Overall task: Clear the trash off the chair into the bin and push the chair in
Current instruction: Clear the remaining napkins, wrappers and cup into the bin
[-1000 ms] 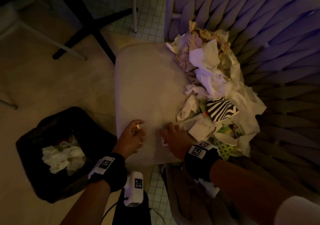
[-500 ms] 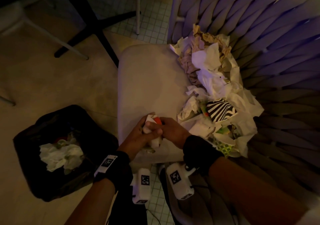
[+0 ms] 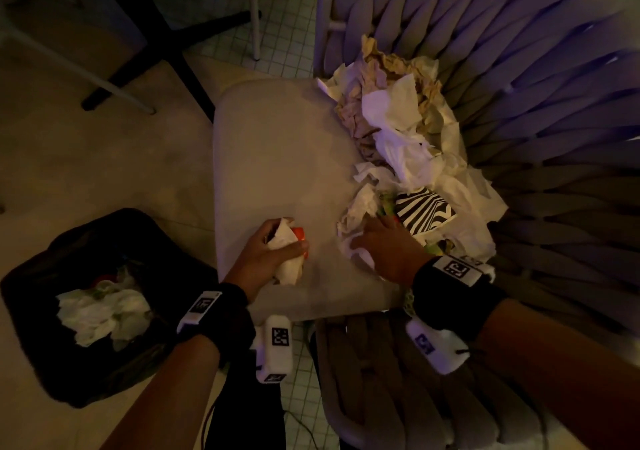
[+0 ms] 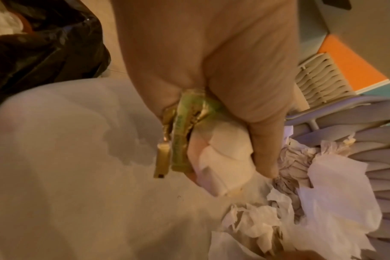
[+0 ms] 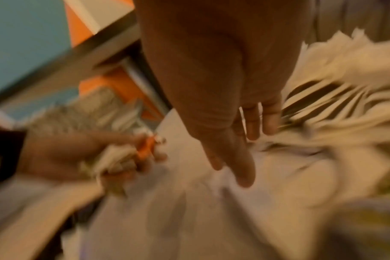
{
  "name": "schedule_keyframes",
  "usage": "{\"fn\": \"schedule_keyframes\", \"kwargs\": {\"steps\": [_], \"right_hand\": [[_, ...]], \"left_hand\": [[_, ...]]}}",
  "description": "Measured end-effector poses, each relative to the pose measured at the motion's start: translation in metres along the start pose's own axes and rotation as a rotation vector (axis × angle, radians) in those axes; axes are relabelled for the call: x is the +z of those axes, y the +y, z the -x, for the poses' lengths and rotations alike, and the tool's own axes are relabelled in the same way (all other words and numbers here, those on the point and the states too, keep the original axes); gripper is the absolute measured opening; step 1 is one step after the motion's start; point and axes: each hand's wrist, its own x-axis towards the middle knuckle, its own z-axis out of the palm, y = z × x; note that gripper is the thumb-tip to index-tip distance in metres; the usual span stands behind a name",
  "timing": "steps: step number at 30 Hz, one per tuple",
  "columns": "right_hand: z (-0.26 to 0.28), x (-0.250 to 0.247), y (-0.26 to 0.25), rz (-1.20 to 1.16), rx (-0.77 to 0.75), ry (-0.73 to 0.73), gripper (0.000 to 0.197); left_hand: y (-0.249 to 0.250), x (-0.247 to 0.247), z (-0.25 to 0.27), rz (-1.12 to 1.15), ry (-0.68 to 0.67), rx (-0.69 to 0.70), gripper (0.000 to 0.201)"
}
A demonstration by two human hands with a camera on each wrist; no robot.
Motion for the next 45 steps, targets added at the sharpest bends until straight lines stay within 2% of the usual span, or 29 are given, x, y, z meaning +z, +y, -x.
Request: {"fn": "schedule_keyframes", "kwargs": {"steps": [2,3,6,7,9,11,14,17,21,26,30,34,36,37,39,41,45], "right_hand": [[0.011,-0.001,0.012,0.122,-0.048,0.052,0.050],[0.013,-0.003,0.017,0.183,-0.059,0.047,0.050],[0.012,0.003,0.026,0.383,-0.085,0.050,0.034],[0.010,0.005,0.026,0.411,-0.116,0.043,0.031],[0.006,0.004,0.028,0.445,-0.167,0.128,0.023],[0.004,-0.002,0.030,0.401,-0.152,0.126,0.036],[0.005,-0.016,0.038,0.215,-0.125,0.142,0.058],[0.008,-0.039,0.046,-0.095,-0.103,0.097,0.072],[0.023,-0.063,0.053,-0.633,-0.052,0.064,0.063],[0.026,-0.079,0.051,-0.858,0.065,0.096,0.068],[0.015,-0.084,0.042,-1.108,0.192,0.180,0.039],[-0.003,-0.089,-0.008,-1.231,0.171,0.222,0.020],[-0.020,-0.083,-0.049,-1.280,0.144,0.180,0.014],[-0.030,-0.079,-0.072,-1.300,0.108,0.146,0.015],[-0.053,-0.070,-0.126,-1.289,0.047,0.072,0.025],[-0.079,-0.060,-0.185,-1.249,0.004,-0.015,0.034],[-0.139,-0.019,-0.304,-1.227,-0.046,-0.189,0.038]], "left_hand": [[0.000,0.001,-0.004,-0.008,0.007,-0.004,0.043],[-0.001,0.001,-0.005,-0.017,0.011,-0.007,0.044],[-0.003,-0.002,-0.007,-0.061,0.031,-0.023,0.048],[-0.003,-0.004,-0.007,-0.066,0.037,-0.021,0.046],[-0.005,-0.008,-0.006,-0.068,0.050,-0.012,0.043],[-0.005,-0.012,-0.004,-0.077,0.061,-0.004,0.043],[-0.007,-0.019,0.000,-0.070,0.087,-0.016,0.044],[-0.007,-0.027,0.006,-0.049,0.103,-0.031,0.048],[-0.003,-0.038,0.014,-0.035,0.117,-0.024,0.043],[0.007,-0.050,0.020,0.054,0.135,-0.009,0.048],[-0.002,-0.063,0.015,0.155,0.112,0.007,0.059],[-0.015,-0.093,0.025,0.239,0.114,0.017,0.056],[-0.025,-0.117,0.033,0.275,0.207,0.027,0.043],[-0.030,-0.131,0.038,0.290,0.253,0.027,0.035],[-0.040,-0.162,0.052,0.291,0.318,0.042,0.032],[-0.051,-0.197,0.069,0.278,0.374,0.057,0.036],[-0.084,-0.277,0.093,0.338,0.574,0.000,0.044]]}}
